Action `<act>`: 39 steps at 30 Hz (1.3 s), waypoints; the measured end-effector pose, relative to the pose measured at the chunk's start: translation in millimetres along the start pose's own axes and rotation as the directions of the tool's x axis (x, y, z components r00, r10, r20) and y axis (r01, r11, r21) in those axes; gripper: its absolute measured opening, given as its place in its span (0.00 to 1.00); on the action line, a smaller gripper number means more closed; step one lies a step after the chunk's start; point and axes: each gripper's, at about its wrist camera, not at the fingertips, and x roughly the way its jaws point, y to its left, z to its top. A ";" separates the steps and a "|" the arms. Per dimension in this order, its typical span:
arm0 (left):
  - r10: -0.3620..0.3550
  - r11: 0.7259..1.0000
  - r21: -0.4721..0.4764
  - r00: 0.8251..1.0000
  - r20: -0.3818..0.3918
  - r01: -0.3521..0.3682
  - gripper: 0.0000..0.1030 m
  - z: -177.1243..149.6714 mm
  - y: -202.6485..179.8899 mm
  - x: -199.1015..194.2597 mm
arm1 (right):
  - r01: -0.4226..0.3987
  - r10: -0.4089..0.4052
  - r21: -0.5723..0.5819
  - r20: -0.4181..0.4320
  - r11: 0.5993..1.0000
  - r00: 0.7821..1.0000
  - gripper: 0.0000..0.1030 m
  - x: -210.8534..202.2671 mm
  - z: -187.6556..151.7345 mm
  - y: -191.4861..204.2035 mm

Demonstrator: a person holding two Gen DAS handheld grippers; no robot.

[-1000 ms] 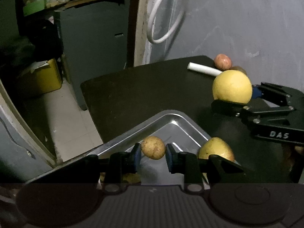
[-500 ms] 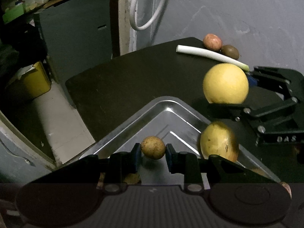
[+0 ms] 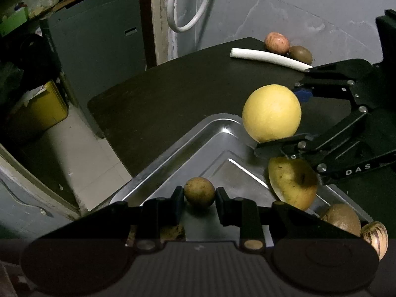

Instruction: Organize fruits

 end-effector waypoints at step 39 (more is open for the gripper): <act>-0.018 0.998 0.056 0.995 -0.101 0.024 0.29 10.6 4.5 5.5 | -0.151 0.046 -0.330 -0.307 0.932 0.950 0.60 45.4 38.9 7.6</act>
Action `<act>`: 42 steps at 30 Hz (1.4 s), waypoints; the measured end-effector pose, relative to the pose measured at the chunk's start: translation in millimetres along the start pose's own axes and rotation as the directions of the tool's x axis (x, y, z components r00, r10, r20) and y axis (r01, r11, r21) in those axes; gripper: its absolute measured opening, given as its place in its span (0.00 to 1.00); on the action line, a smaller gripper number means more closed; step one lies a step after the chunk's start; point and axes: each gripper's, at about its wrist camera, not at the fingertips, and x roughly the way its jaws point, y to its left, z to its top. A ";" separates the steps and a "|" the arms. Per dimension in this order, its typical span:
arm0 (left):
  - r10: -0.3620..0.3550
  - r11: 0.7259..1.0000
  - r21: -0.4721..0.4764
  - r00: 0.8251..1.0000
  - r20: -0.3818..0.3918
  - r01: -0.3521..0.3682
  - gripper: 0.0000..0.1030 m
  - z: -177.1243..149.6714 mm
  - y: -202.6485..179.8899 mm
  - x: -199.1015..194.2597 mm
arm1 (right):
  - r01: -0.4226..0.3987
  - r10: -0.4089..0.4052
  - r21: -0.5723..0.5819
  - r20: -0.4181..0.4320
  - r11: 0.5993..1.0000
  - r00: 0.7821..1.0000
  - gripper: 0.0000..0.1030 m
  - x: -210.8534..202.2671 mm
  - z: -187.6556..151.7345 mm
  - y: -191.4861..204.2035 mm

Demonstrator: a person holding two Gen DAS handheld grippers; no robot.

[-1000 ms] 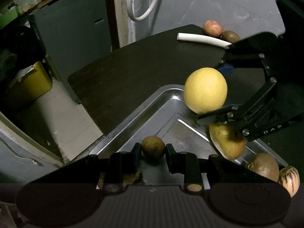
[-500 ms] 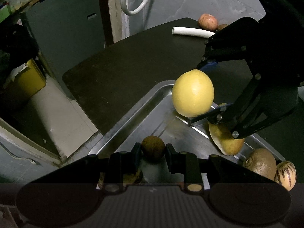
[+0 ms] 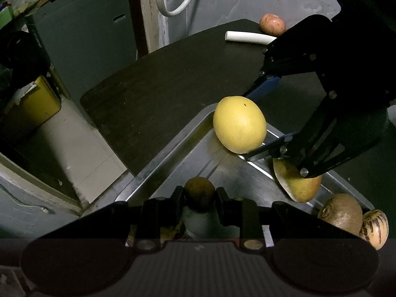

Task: Organize fruits
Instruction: 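Lower the lemon into the tray with the right tool while the left tool lowers the brown fruit, then open both tools to release the lemon and brown fruit into the tray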

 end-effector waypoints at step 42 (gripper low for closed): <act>0.231 0.968 -0.122 0.969 0.087 -0.220 0.99 -3.7 -35.3 -66.4 | 0.135 -0.206 0.276 0.249 0.952 0.946 0.96 -91.2 -50.0 2.9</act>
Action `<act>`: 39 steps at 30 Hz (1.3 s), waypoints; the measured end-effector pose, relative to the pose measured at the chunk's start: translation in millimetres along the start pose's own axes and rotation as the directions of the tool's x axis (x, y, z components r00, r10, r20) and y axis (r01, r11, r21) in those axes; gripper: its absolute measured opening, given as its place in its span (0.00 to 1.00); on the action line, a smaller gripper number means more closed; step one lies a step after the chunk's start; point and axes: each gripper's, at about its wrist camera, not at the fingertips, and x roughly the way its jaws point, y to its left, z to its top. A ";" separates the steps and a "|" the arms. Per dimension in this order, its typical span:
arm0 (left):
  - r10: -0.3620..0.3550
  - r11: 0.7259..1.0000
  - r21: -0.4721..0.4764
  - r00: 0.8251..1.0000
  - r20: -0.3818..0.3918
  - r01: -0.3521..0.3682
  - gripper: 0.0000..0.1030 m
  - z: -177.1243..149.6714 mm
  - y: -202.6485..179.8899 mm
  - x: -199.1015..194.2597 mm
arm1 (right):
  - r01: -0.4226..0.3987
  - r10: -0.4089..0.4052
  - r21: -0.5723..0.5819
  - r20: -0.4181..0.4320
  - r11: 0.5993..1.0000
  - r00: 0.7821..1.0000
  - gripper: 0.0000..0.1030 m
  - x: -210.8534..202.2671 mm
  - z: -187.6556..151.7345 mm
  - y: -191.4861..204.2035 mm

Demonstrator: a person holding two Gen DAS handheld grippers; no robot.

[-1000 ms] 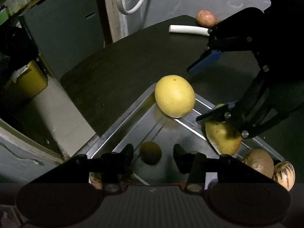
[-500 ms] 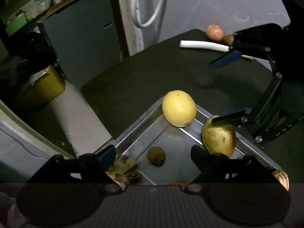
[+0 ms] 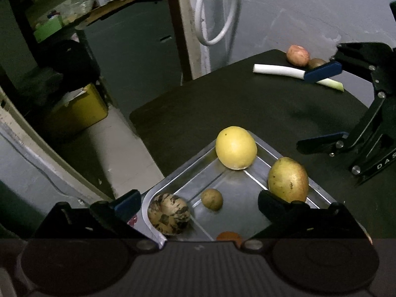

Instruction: Organize fruits

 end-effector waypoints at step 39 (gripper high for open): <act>0.203 0.844 -0.517 0.977 0.066 -0.141 0.99 -64.7 -40.5 -73.9 | 0.015 -0.047 0.194 0.161 0.981 0.986 0.99 -89.7 -63.0 11.0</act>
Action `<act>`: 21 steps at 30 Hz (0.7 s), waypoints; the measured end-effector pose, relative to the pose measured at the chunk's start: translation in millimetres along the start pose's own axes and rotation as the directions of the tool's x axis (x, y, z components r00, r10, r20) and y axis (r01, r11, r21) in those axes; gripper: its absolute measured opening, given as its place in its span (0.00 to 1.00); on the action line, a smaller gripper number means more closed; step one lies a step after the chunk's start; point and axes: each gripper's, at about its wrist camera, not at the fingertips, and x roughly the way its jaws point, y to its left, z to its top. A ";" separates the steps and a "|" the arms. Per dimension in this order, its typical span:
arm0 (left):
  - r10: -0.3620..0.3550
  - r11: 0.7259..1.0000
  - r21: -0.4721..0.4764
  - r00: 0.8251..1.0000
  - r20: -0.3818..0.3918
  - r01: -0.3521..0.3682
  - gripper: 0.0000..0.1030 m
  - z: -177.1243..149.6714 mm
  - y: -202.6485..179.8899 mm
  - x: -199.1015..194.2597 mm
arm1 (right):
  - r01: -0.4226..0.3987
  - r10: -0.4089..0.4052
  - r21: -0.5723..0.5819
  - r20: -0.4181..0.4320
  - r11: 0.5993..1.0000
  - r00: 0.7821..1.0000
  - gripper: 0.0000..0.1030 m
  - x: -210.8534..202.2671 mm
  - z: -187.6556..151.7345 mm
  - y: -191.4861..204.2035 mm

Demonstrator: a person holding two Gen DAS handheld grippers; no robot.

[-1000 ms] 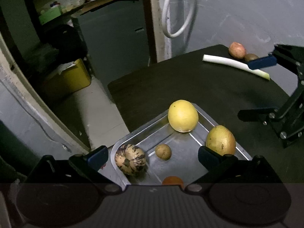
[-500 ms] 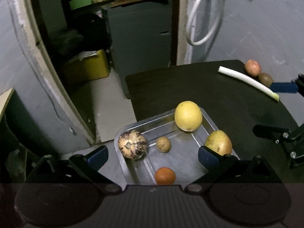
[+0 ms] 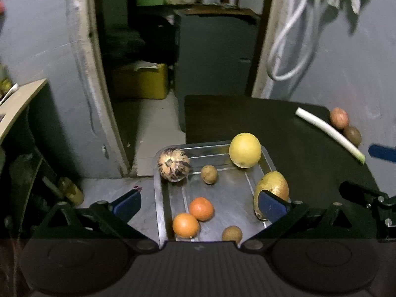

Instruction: Organize fruits

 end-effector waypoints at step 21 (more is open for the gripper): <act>0.097 0.973 -0.222 0.987 0.126 -0.068 0.99 -71.4 -18.9 -67.2 | -0.009 0.001 0.133 0.061 0.991 0.998 0.99 -62.0 -50.8 2.2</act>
